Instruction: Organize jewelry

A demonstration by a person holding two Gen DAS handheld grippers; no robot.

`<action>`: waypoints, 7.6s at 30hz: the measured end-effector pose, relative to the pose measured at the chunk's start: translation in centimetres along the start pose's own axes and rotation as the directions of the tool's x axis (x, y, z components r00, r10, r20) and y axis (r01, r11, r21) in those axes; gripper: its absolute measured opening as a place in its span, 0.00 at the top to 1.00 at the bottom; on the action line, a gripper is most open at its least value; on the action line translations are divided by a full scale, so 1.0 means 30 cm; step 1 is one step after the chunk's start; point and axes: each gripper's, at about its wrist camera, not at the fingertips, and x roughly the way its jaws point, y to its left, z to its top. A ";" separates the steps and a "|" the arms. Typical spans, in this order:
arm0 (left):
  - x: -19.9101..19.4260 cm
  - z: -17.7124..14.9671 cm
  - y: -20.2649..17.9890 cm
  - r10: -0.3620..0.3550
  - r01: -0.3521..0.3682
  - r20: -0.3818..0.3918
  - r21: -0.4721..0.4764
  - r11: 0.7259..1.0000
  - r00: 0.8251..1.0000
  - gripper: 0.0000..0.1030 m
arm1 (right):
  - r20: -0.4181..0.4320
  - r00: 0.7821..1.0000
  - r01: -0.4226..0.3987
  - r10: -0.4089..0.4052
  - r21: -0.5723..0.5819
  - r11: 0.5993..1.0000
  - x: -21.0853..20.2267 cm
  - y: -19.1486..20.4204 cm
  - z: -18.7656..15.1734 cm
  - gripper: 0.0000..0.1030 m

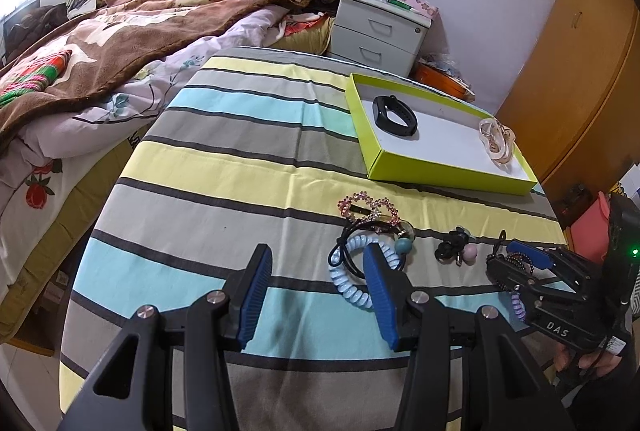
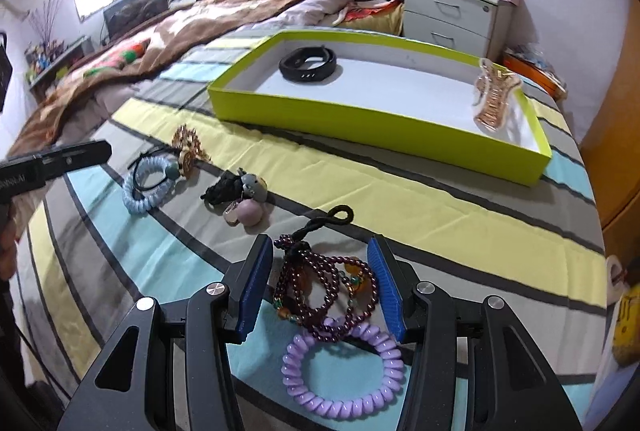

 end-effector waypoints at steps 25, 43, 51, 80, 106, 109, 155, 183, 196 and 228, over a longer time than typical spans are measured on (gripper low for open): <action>0.052 0.025 -0.018 -0.035 0.036 -0.041 0.024 0.999 0.999 0.52 | 0.077 0.997 0.031 -0.034 0.030 0.999 -0.061 -0.004 -0.010 0.85; 0.194 0.104 -0.162 -0.015 0.030 -0.112 0.131 0.991 0.994 0.47 | 0.123 0.992 -0.002 -0.013 0.122 0.993 -0.097 -0.038 -0.018 0.86; 0.226 0.110 -0.169 0.012 0.003 -0.123 0.116 0.993 0.992 0.47 | 0.126 0.992 -0.014 -0.002 0.130 0.991 -0.094 -0.041 -0.017 0.85; 0.215 0.142 -0.122 0.034 -0.028 -0.079 0.074 0.997 0.996 0.65 | 0.138 0.990 -0.017 -0.002 0.136 0.991 -0.108 -0.047 -0.019 0.85; 0.223 0.122 -0.176 0.048 -0.036 -0.083 0.143 0.989 0.995 0.51 | 0.145 0.989 -0.017 -0.004 0.141 0.990 -0.107 -0.045 -0.024 0.85; 0.202 0.126 -0.180 0.042 -0.033 -0.062 0.141 0.990 0.997 0.51 | 0.147 0.989 -0.017 -0.004 0.143 0.990 -0.110 -0.048 -0.020 0.85; 0.185 0.349 -0.342 -0.030 0.026 0.023 0.174 0.984 0.999 0.51 | 0.169 0.986 -0.010 -0.012 0.123 0.992 -0.028 -0.249 0.424 0.86; 0.394 0.323 -0.335 -0.017 0.029 -0.083 0.147 0.989 0.996 0.51 | -0.054 0.994 -0.085 0.093 0.133 0.987 0.344 -0.313 0.564 0.86; 0.409 0.324 -0.341 -0.016 0.029 -0.088 0.150 0.988 0.996 0.51 | -0.067 0.995 -0.066 0.075 0.129 0.989 0.372 -0.309 0.574 0.85; 0.382 0.305 -0.365 -0.031 0.047 -0.108 0.156 0.987 0.994 0.47 | -0.009 0.998 -0.058 0.060 0.150 0.987 0.279 -0.299 0.549 0.48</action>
